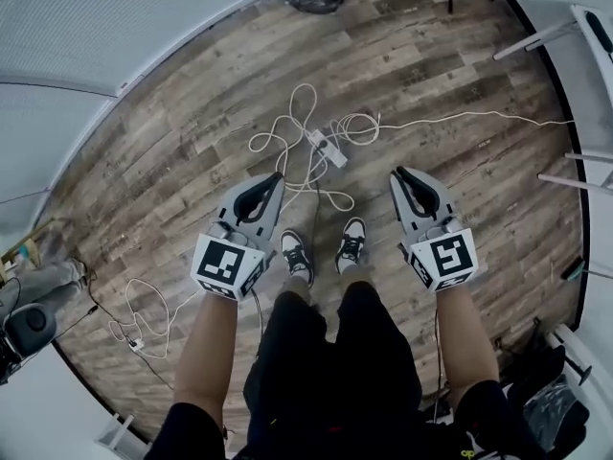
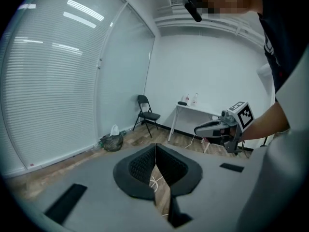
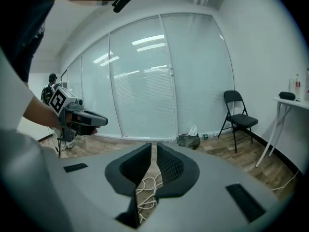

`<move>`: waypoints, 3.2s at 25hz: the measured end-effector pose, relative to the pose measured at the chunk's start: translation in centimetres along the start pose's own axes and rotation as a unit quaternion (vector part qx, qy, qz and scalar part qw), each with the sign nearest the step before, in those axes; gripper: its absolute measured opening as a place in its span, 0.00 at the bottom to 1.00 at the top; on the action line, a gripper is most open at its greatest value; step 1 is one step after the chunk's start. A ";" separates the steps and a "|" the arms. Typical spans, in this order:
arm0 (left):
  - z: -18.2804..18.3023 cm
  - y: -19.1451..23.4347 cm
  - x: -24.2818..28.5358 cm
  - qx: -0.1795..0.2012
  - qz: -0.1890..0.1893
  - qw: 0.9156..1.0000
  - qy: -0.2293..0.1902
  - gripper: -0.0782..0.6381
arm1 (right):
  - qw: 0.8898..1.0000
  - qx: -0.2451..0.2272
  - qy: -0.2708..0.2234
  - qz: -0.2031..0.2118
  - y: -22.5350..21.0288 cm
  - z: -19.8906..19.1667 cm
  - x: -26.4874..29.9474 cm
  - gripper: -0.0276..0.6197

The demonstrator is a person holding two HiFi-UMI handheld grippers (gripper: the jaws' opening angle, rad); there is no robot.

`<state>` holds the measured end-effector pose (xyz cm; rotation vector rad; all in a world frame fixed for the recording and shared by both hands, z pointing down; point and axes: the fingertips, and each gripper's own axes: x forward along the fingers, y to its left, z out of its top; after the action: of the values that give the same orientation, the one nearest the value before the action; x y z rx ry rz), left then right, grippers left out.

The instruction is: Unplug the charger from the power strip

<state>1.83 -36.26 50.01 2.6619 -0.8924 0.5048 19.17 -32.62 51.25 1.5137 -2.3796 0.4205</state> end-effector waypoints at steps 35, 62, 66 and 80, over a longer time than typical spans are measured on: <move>-62.8 11.6 40.2 0.026 -0.135 0.978 0.155 0.14 | 0.974 -0.080 0.200 0.067 -2.6 -67.2 34.6 0.35; -43.9 11.2 31.1 0.004 -0.075 0.989 0.127 0.14 | 0.993 0.014 0.114 0.012 -5.0 -45.2 26.6 0.21; -36.0 10.9 25.3 0.004 -0.053 0.994 0.097 0.14 | 0.995 0.057 0.086 -0.013 -5.0 -37.8 21.8 0.21; -10.8 5.3 1.3 -0.028 0.007 0.999 0.040 0.14 | 0.992 0.120 0.027 0.008 2.7 -10.6 5.4 0.21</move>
<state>-3.00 -36.93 61.05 2.5665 -0.8885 0.5772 15.46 -31.79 62.83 1.5596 -2.3702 0.7646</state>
